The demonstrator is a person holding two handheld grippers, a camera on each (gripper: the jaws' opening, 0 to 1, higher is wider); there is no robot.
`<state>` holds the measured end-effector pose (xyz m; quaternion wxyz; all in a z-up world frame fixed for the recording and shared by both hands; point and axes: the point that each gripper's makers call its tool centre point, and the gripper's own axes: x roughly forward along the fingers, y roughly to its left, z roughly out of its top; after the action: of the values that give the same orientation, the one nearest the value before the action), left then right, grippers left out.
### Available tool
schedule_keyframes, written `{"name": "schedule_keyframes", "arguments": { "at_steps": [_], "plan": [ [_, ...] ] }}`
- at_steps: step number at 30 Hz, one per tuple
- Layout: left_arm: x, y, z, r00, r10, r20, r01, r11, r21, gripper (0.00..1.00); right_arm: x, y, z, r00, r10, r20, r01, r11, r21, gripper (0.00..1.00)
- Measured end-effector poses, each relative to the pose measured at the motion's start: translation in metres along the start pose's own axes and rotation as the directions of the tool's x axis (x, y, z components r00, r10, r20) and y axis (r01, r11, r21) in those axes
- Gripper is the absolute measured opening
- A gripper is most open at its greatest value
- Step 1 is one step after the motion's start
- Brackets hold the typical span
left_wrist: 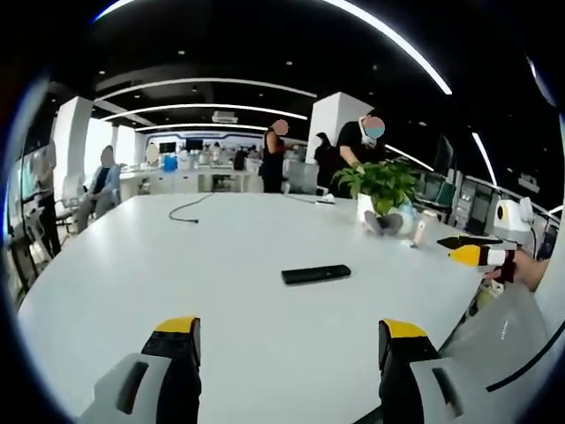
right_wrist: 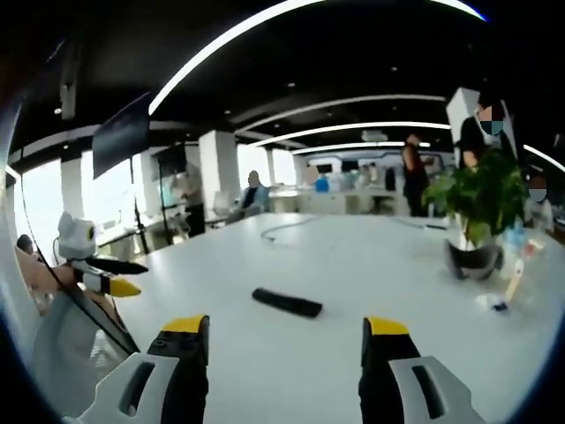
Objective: Press the specified remote control buttons in sequence, fully releasing each button before pressing the next.
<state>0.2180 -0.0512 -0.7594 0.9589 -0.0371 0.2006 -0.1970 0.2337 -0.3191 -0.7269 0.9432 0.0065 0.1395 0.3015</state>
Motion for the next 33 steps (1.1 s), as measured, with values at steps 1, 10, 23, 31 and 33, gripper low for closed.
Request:
{"name": "schedule_keyframes", "arguments": {
  "at_steps": [1, 10, 23, 31, 33],
  "plan": [
    [0.001, -0.001, -0.001, 1.000, -0.010, -0.007, 0.010, 1.000, -0.011, 0.88, 0.000, 0.001, 0.000, 1.000, 0.004, 0.000, -0.004, 1.000, 0.000, 0.68],
    [0.021, -0.023, -0.006, 0.988, -0.091, -0.124, 0.094, 0.995, 0.015, 0.94, -0.004, -0.013, 0.000, 0.999, -0.052, 0.009, 0.052, 0.998, 0.038, 0.68],
    [0.059, -0.060, 0.001, 0.957, -0.228, -0.178, 0.240, 0.969, 0.051, 1.00, -0.002, -0.008, -0.001, 0.999, -0.038, -0.005, 0.038, 0.999, 0.025, 0.69],
    [0.073, -0.061, -0.005, 0.933, -0.267, -0.240, 0.270, 0.963, -0.020, 0.98, 0.000, -0.007, -0.008, 0.999, -0.034, -0.036, 0.035, 0.999, 0.009, 0.69],
    [0.077, -0.064, -0.003, 0.926, -0.299, -0.229, 0.294, 0.954, -0.056, 0.97, 0.000, -0.007, -0.008, 0.999, -0.033, -0.039, 0.034, 0.999, 0.007, 0.69]
  ]
}}
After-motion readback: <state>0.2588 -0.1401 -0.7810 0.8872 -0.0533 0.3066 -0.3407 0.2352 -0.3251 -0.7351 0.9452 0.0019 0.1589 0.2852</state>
